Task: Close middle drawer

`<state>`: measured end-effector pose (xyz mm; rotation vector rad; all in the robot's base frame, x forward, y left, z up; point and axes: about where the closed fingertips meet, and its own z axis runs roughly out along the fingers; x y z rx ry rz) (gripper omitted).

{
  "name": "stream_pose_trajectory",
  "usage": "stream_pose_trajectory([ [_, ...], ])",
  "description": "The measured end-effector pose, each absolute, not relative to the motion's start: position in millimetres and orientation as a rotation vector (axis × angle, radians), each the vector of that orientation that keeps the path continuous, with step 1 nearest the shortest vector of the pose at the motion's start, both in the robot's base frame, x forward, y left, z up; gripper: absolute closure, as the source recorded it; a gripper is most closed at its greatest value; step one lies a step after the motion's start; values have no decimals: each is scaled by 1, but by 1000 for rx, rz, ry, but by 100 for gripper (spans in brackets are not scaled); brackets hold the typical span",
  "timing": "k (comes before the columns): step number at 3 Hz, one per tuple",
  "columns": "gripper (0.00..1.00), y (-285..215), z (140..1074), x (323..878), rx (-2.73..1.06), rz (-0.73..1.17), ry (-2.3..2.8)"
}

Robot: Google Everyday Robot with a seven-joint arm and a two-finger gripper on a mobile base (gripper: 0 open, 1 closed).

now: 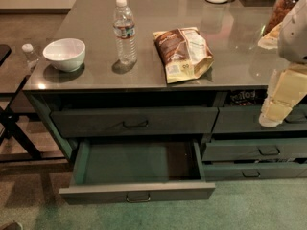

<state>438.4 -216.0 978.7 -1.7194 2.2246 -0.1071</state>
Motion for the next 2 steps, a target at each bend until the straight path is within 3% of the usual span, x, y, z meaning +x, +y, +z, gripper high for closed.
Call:
stream_pose_trajectory([
  [1,0,-216,979,438,-1719,-107,2225],
  [2,19,-216,979,438,-1719,-107,2225],
])
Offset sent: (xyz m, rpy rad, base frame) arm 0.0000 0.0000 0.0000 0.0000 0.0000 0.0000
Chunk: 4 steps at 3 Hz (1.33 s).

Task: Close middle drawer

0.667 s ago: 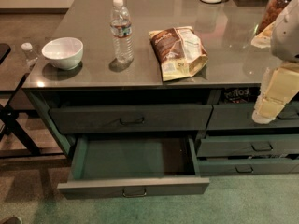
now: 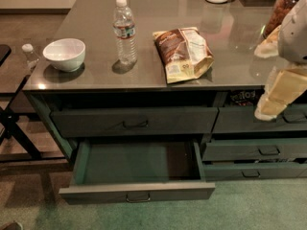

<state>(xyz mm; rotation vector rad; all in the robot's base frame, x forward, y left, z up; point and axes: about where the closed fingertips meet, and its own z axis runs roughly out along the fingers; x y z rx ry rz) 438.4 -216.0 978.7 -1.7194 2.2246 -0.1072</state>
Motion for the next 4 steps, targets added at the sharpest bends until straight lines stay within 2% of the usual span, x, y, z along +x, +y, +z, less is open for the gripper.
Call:
stream_pose_trajectory([
  [3,89,-216,979,438,-1719,-107,2224],
  [4,100,-216,979,438,-1719,-107,2224],
])
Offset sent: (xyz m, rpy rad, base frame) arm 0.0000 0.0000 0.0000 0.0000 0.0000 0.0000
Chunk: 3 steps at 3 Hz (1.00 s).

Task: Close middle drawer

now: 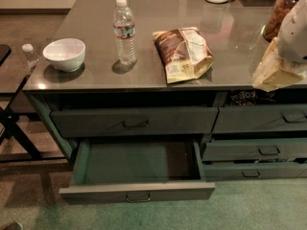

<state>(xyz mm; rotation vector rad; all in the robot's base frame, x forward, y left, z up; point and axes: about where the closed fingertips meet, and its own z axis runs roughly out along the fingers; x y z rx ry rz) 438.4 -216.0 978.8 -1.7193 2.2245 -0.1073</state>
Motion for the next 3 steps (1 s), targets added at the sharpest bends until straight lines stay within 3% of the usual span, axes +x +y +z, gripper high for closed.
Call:
stream_pose_trajectory([
  [2,100,-214,952,430,-1721,-77,2252],
  [3,100,-205,887,415,-1738,16,2308],
])
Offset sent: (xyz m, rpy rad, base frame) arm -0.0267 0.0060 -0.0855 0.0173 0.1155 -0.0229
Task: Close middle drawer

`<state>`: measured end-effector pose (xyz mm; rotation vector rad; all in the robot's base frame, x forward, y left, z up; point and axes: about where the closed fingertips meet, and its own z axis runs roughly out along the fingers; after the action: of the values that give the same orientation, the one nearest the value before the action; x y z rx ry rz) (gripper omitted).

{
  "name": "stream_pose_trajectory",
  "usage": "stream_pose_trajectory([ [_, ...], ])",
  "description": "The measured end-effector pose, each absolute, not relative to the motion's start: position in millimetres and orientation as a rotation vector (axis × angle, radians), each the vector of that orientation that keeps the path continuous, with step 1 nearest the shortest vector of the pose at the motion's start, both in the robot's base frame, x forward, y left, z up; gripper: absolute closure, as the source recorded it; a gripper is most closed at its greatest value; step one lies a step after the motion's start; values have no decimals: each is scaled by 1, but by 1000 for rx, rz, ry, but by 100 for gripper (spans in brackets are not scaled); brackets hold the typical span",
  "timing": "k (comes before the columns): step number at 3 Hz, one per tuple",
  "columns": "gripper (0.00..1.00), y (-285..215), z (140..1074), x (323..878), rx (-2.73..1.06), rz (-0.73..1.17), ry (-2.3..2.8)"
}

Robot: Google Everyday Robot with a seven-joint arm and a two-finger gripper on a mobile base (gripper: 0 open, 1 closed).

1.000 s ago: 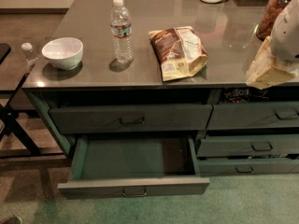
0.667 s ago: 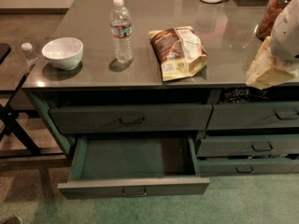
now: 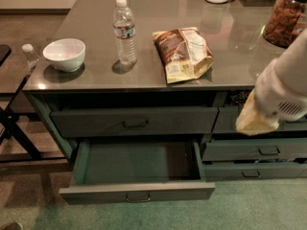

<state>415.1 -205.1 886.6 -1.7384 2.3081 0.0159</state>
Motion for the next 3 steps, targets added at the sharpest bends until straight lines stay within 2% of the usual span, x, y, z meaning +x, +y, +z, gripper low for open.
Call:
stream_pose_trajectory([
  [1,100,-193,812,401,-1793,135,2386],
  [3,100,-194,794,392,-1798,169,2418],
])
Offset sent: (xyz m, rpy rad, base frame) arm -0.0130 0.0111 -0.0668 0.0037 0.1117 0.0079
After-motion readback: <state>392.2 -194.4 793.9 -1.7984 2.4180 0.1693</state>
